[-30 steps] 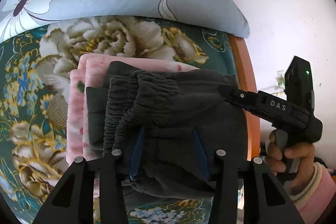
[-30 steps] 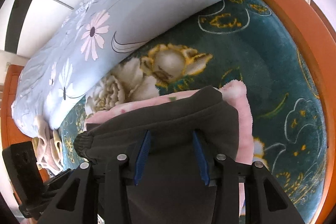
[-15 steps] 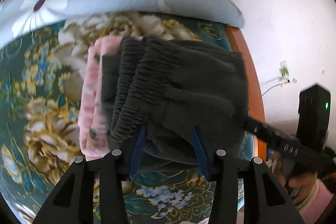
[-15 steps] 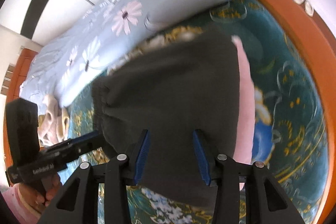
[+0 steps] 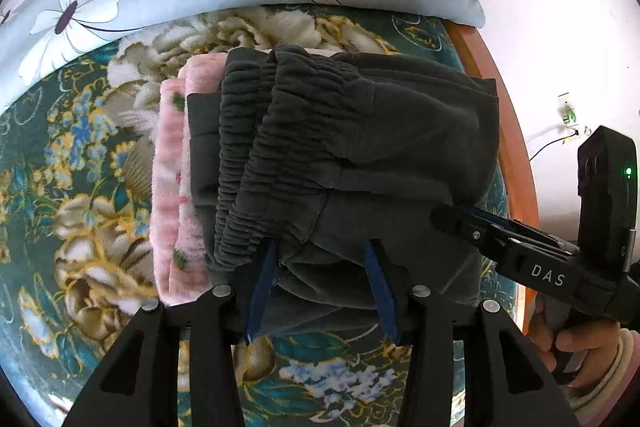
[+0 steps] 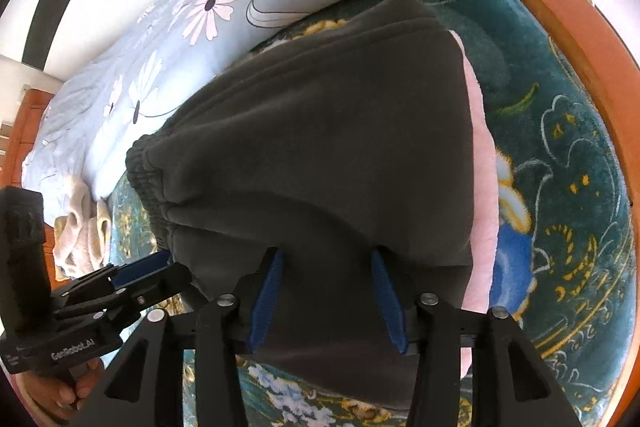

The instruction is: Fold clothes

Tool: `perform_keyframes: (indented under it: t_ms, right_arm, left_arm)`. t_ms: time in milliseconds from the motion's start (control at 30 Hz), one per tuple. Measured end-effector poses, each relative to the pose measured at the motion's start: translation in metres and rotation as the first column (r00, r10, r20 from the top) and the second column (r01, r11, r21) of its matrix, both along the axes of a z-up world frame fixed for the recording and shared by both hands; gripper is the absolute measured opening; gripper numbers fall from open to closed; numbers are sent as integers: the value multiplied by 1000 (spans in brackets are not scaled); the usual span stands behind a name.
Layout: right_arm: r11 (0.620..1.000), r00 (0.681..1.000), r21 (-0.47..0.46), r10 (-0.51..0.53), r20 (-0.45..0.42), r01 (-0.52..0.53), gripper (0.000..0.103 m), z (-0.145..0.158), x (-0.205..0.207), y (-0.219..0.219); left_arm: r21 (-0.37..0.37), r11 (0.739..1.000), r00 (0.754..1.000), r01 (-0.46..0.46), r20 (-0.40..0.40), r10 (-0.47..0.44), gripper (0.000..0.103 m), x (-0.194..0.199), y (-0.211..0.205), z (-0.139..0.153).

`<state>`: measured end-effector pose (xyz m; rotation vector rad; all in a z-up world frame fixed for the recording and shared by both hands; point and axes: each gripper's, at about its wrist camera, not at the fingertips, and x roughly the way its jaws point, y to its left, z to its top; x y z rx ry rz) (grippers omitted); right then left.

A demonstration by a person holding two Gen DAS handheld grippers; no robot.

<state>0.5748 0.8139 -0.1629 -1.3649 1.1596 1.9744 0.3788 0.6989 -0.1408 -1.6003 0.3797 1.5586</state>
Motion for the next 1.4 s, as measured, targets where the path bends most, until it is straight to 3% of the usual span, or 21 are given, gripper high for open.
perform_keyframes:
  t_ms: [200, 400, 533, 633, 800, 967, 1067, 1167, 1400]
  right_arm:
    - [1000, 1000, 22, 11, -9, -11, 52, 32, 2, -25]
    - [999, 998, -2, 40, 38, -40, 53, 31, 7, -68]
    - [999, 995, -22, 45, 90, -43, 64, 26, 6, -88]
    - [998, 992, -30, 49, 112, -46, 70, 24, 4, -99]
    - [997, 989, -3, 72, 129, -72, 78, 29, 4, -112]
    - [997, 992, 25, 66, 110, -69, 82, 37, 15, -112]
    - [997, 992, 44, 63, 108, -68, 103, 40, 17, -113]
    - [995, 993, 62, 66, 102, -73, 103, 43, 18, -113]
    - [989, 989, 103, 99, 110, -110, 103, 51, 17, -118]
  left_arm:
    - [-9, 999, 999, -36, -5, 36, 48, 9, -15, 22]
    - [-107, 991, 997, -79, -33, 76, 48, 20, -50, 20]
    - [-174, 978, 993, -113, -50, 106, 49, 24, -65, 14]
    - [-216, 966, 988, -144, -80, 129, 58, 28, -76, 13]
    - [-226, 955, 978, -191, -127, 165, 70, 32, -87, 24]
    - [-229, 955, 973, -187, -175, 148, 74, 40, -91, 38]
    - [-224, 954, 966, -198, -208, 152, 77, 43, -95, 45]
    - [-211, 949, 958, -233, -216, 187, 85, 42, -104, 49]
    - [-161, 961, 945, -225, -275, 175, 86, 46, -111, 61]
